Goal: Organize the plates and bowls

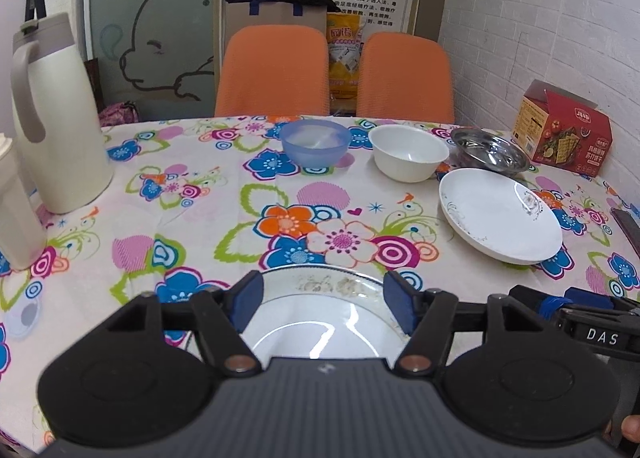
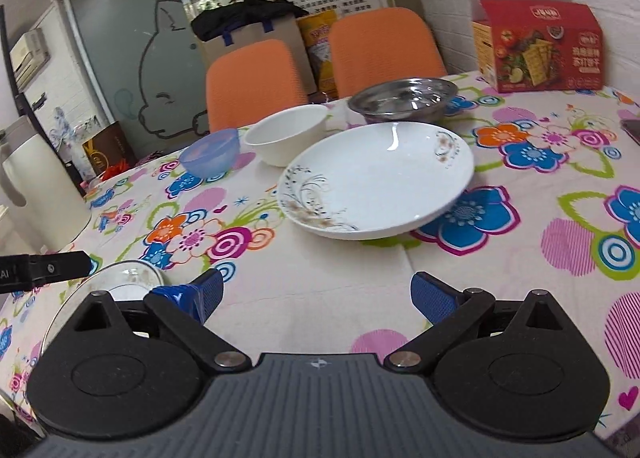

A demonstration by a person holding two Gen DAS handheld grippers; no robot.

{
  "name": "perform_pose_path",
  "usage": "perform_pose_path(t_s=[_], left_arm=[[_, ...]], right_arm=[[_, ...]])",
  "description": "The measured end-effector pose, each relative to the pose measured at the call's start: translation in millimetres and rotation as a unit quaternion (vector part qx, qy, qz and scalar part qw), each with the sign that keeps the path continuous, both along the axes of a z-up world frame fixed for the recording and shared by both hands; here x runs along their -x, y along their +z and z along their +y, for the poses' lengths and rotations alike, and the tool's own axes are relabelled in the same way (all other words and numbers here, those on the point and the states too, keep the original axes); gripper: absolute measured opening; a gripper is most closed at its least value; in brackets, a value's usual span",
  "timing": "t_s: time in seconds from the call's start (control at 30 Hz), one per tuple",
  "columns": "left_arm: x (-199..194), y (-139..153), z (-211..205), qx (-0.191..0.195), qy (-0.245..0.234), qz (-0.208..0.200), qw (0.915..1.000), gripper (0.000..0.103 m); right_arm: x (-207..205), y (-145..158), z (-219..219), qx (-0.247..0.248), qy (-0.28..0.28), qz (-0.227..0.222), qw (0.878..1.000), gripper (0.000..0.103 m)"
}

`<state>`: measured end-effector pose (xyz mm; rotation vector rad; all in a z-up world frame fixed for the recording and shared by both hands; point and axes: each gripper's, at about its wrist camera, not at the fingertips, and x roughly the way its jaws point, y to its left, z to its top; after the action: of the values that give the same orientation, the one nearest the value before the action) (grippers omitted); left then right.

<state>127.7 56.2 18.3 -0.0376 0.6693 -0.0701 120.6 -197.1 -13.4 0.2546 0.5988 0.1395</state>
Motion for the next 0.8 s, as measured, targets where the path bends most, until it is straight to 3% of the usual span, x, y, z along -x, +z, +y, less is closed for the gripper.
perform_pose_path(t_s=[0.13, 0.27, 0.57, 0.8], left_arm=[[-6.2, 1.1, -22.6, -0.010, -0.012, -0.002, 0.9999, 0.066], [-14.9, 0.2, -43.9, -0.013, -0.021, 0.008, 0.9997, 0.066], [-45.4, -14.1, -86.1, -0.026, -0.045, 0.056, 0.9971, 0.067], [-88.6, -16.6, -105.7, -0.003, -0.064, 0.101, 0.9928, 0.067]], right_arm=[[3.5, -3.0, -23.8, -0.054, -0.012, -0.002, 0.998, 0.088], [2.6, -3.6, -38.3, -0.039, -0.024, -0.008, 0.999, 0.088], [-8.0, -12.4, -83.7, -0.072, -0.043, 0.004, 0.996, 0.088], [-38.2, 1.4, -102.9, -0.047, -0.033, -0.013, 0.998, 0.088]])
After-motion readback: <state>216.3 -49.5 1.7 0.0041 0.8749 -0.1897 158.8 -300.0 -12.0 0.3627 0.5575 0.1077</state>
